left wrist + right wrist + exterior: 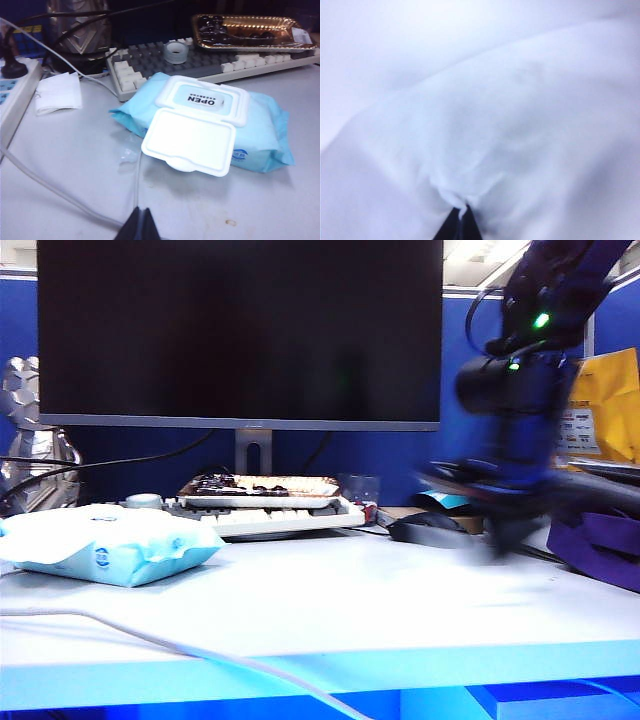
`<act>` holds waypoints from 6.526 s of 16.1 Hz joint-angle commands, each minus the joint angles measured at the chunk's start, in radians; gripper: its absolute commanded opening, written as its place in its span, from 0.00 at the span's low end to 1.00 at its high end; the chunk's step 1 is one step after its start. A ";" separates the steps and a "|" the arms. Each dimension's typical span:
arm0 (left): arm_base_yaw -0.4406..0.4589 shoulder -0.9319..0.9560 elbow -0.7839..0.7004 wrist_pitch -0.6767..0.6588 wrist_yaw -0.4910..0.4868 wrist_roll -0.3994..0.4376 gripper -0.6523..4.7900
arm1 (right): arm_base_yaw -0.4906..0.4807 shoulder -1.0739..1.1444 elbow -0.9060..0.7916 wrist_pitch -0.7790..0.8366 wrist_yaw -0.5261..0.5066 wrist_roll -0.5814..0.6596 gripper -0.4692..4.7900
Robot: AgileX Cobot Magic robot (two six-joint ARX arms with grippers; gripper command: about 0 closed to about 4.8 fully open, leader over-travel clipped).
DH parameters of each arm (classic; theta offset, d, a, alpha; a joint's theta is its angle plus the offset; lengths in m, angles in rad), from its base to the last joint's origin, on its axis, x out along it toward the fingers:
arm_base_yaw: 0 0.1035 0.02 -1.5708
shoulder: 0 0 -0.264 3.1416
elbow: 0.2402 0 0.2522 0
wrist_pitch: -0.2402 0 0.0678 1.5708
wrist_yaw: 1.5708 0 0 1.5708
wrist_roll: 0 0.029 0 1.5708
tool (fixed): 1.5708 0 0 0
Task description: Use the wet wipes on the table to wipe the cherry juice off the table, then put the wipes back on the table.
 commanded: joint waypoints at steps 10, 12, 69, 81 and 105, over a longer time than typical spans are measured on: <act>0.001 -0.003 0.000 -0.012 0.003 0.005 0.11 | -0.006 0.026 -0.018 -0.076 0.528 0.044 0.09; 0.001 -0.003 0.000 -0.012 0.003 0.005 0.11 | -0.006 0.026 -0.018 -0.048 0.211 0.017 0.09; 0.000 -0.003 0.000 -0.012 0.003 0.005 0.11 | 0.030 -0.438 0.345 -0.092 0.325 -0.041 0.09; 0.000 -0.003 0.000 -0.012 0.003 0.005 0.11 | 0.028 -1.160 0.459 -0.160 0.387 -0.057 0.09; 0.000 -0.003 0.000 -0.012 0.003 0.005 0.11 | -0.140 -1.988 -1.405 0.803 0.249 -0.101 0.09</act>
